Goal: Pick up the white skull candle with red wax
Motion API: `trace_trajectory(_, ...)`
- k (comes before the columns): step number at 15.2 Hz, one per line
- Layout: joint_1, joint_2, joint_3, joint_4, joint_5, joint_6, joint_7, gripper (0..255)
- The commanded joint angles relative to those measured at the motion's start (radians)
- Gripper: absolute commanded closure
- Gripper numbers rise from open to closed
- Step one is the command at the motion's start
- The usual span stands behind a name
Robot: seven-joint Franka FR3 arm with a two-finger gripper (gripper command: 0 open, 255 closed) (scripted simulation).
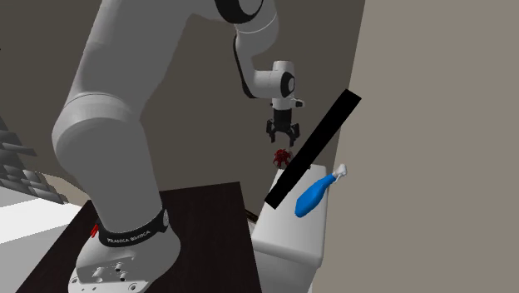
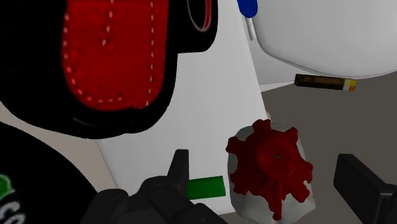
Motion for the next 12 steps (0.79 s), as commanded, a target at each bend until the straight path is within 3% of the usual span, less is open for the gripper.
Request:
trace_trajectory(1, 0.032, 0.07, -0.01, 0.061, -0.03, 0.007, 0.001, 0)
trace_trajectory(3, 0.061, 0.128, -0.018, 0.117, -0.051, 0.005, 0.002, 0)
trace_trajectory(12, 0.082, 0.207, -0.046, 0.14, -0.08, 0.062, 0.022, 0)
